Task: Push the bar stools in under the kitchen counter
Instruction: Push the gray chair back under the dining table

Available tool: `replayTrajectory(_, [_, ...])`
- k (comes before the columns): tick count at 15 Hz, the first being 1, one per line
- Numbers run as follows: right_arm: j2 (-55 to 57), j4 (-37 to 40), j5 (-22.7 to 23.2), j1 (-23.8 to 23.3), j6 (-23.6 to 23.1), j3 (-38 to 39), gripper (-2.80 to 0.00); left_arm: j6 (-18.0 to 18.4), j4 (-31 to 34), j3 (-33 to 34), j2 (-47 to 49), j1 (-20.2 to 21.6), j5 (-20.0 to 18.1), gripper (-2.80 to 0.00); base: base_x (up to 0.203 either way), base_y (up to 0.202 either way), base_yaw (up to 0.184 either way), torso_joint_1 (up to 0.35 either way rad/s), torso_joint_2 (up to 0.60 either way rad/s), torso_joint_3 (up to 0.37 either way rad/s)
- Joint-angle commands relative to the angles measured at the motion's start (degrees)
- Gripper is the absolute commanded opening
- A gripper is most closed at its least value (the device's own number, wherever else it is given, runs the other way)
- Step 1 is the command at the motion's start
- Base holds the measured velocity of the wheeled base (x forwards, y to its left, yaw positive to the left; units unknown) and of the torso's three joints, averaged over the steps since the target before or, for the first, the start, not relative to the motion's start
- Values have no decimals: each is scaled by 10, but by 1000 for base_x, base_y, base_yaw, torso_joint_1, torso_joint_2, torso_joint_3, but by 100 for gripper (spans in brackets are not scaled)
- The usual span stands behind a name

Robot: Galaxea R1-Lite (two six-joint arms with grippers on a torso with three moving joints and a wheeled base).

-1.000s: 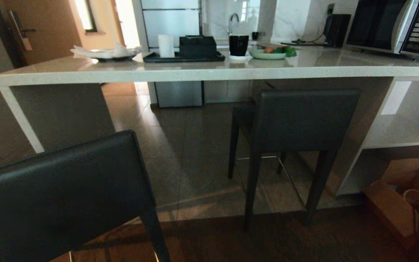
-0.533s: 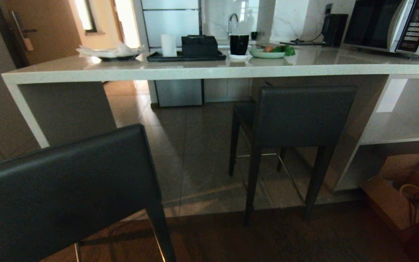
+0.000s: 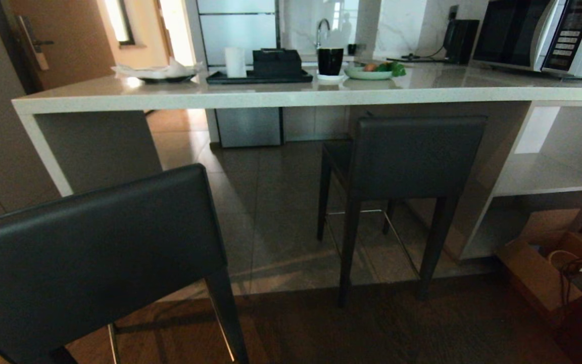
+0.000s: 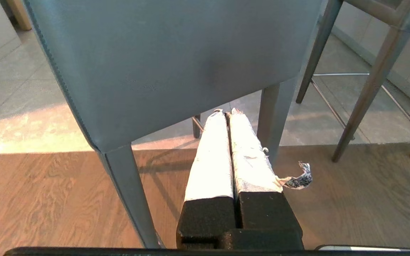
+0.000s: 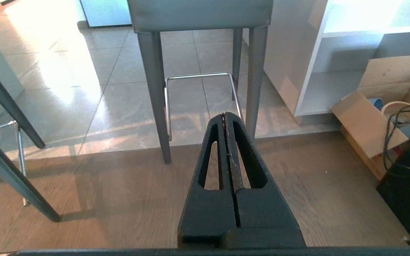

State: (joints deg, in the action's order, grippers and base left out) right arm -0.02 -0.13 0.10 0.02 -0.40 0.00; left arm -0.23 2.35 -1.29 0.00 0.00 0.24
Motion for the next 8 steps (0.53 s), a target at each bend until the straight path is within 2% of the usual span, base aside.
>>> replayTrajectory(1, [0,0,0,0,0,1,-280,0,0,0,1,0,0,-280,0,0,0,0,0,0])
replayTrajectory(8, [0,0,0,0,0,1,-280,0,0,1,1,0,0,-280,0,0,0,0,0,0])
